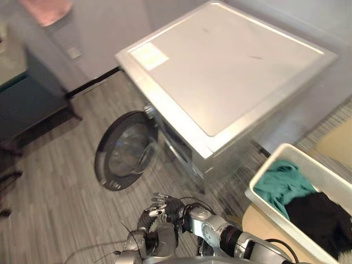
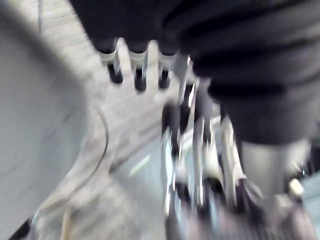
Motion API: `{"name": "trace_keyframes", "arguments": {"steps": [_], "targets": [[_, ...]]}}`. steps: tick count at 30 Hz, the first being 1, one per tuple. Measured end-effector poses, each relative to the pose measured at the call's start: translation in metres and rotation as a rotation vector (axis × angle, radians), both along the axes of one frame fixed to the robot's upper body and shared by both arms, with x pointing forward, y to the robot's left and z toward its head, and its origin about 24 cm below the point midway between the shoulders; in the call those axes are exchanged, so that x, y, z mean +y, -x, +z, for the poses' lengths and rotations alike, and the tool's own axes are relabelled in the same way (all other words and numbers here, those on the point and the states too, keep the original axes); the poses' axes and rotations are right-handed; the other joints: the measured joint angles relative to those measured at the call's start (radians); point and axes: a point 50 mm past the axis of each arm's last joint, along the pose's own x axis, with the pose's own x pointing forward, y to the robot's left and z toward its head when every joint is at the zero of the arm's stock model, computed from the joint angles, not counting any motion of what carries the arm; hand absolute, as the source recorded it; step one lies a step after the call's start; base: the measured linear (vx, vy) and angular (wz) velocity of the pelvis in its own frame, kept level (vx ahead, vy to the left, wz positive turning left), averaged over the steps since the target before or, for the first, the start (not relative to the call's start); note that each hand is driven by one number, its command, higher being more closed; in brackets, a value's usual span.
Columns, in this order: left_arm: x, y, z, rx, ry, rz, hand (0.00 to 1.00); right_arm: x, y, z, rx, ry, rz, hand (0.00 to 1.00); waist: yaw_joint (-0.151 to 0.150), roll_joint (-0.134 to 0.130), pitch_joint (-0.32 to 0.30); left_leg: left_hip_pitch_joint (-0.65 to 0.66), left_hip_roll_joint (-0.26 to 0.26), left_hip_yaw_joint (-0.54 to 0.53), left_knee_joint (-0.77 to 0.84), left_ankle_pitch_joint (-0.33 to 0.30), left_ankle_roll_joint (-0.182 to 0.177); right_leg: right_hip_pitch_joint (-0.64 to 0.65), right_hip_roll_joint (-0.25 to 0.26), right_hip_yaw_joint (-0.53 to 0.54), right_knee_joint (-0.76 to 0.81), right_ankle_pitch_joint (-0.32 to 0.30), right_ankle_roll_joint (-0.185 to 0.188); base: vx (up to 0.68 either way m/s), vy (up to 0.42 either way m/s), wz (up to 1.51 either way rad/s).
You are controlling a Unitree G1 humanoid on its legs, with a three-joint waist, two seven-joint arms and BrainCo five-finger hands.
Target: Pick up the laundry basket with both hands and put the clothes into the washing machine.
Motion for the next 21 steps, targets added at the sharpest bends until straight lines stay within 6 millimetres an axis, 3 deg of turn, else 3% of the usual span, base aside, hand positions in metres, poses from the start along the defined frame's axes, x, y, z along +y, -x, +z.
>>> {"name": "trace_keyframes", "arguments": {"steps": [2, 5, 6, 7, 8, 9, 10, 12, 13, 15, 17, 19, 20, 21], "targets": [[0.016, -0.015, 0.006, -0.035, -0.031, 0.081, 0.00, -0.020, -0.005, -0.003, -0.033, 0.037, -0.032, 0.00, -0.013, 0.000, 0.000, -0.001, 0.013, 0.069, 0.001, -0.002, 0.003, -0.032, 0.013, 0.074, -0.003, 0.034, 0.021, -0.11, 0.185, -1.31], [0.043, -0.022, 0.012, -0.061, -0.085, 0.138, 0.00, -0.072, -0.015, -0.003, -0.145, 0.149, -0.094, 0.00, -0.066, 0.001, 0.004, -0.017, 0.034, 0.164, 0.042, -0.049, 0.038, -0.065, 0.038, 0.199, -0.036, 0.086, 0.046, -0.14, 0.195, -1.31], [0.058, -0.019, 0.012, -0.056, -0.117, 0.144, 0.00, -0.099, -0.018, 0.001, -0.200, 0.189, -0.148, 0.00, -0.081, -0.007, 0.012, -0.031, 0.048, 0.210, 0.073, -0.067, 0.045, -0.087, 0.043, 0.244, -0.045, 0.083, 0.070, -0.19, 0.196, -1.18], [0.073, -0.017, 0.014, -0.051, -0.149, 0.137, 0.00, -0.130, -0.021, 0.008, -0.270, 0.244, -0.209, 0.00, -0.097, -0.016, 0.022, -0.046, 0.057, 0.250, 0.086, -0.075, 0.054, -0.126, 0.020, 0.223, -0.028, 0.062, 0.075, -0.21, 0.190, -1.11], [0.081, -0.018, 0.017, -0.055, -0.167, 0.132, 0.00, -0.149, -0.020, 0.010, -0.292, 0.275, -0.250, 0.00, -0.098, -0.025, 0.031, -0.048, 0.057, 0.272, 0.093, -0.079, 0.057, -0.140, 0.005, 0.211, -0.021, 0.063, 0.076, -0.21, 0.189, -0.86], [0.100, -0.021, 0.023, -0.064, -0.210, 0.136, 0.00, -0.185, -0.014, 0.014, -0.318, 0.344, -0.330, 0.00, -0.104, -0.036, 0.051, -0.068, 0.063, 0.292, 0.126, -0.097, 0.066, -0.164, -0.008, 0.202, -0.009, 0.083, 0.102, -0.20, 0.178, -0.56], [0.120, -0.025, 0.031, -0.073, -0.241, 0.165, 0.00, -0.216, -0.007, 0.019, -0.335, 0.405, -0.406, 0.00, -0.116, -0.045, 0.071, -0.090, 0.077, 0.308, 0.167, -0.116, 0.078, -0.183, -0.010, 0.202, 0.010, 0.085, 0.105, -0.19, 0.163, -0.41], [0.146, -0.032, 0.047, -0.110, -0.284, 0.209, 0.00, -0.241, 0.006, 0.023, -0.336, 0.444, -0.489, 0.00, -0.117, -0.068, 0.088, -0.115, 0.090, 0.326, 0.205, -0.130, 0.088, -0.215, -0.012, 0.205, 0.036, 0.084, 0.106, -0.17, 0.115, -0.33], [0.167, -0.038, 0.062, -0.144, -0.327, 0.256, 0.00, -0.252, 0.017, 0.024, -0.338, 0.468, -0.534, 0.00, -0.118, -0.092, 0.101, -0.136, 0.105, 0.346, 0.232, -0.140, 0.095, -0.245, -0.021, 0.189, 0.048, 0.085, 0.108, -0.18, 0.111, -0.56], [0.178, -0.043, 0.072, -0.183, -0.325, 0.324, 0.00, -0.256, 0.025, 0.020, -0.321, 0.474, -0.579, 0.00, -0.117, -0.099, 0.119, -0.143, 0.134, 0.371, 0.268, -0.159, 0.098, -0.251, -0.022, 0.171, 0.033, 0.102, 0.119, -0.12, 0.069, -0.58], [0.176, -0.034, 0.067, -0.182, -0.298, 0.380, 0.00, -0.250, 0.024, 0.018, -0.313, 0.437, -0.660, 0.00, -0.110, -0.098, 0.121, -0.124, 0.198, 0.447, 0.317, -0.195, 0.099, -0.247, 0.008, 0.199, -0.004, 0.134, 0.125, -0.07, 0.055, -1.02], [0.169, -0.028, 0.061, -0.187, -0.267, 0.409, 0.00, -0.250, 0.024, 0.017, -0.308, 0.414, -0.731, 0.00, -0.104, -0.093, 0.125, -0.104, 0.242, 0.493, 0.335, -0.211, 0.100, -0.250, 0.004, 0.165, -0.009, 0.134, 0.125, -0.02, 0.043, -1.03], [0.165, -0.026, 0.058, -0.187, -0.244, 0.424, 0.00, -0.250, 0.026, 0.016, -0.298, 0.408, -0.760, 0.00, -0.101, -0.094, 0.127, -0.092, 0.256, 0.510, 0.342, -0.218, 0.098, -0.249, -0.005, 0.151, -0.001, 0.133, 0.124, 0.01, 0.062, -0.98], [0.154, -0.022, 0.048, -0.180, -0.179, 0.462, 0.00, -0.252, 0.030, 0.012, -0.275, 0.409, -0.818, 0.00, -0.095, -0.093, 0.128, -0.065, 0.279, 0.531, 0.352, -0.229, 0.094, -0.236, -0.053, 0.099, 0.032, 0.128, 0.120, 0.03, 0.027, -0.67]]}}
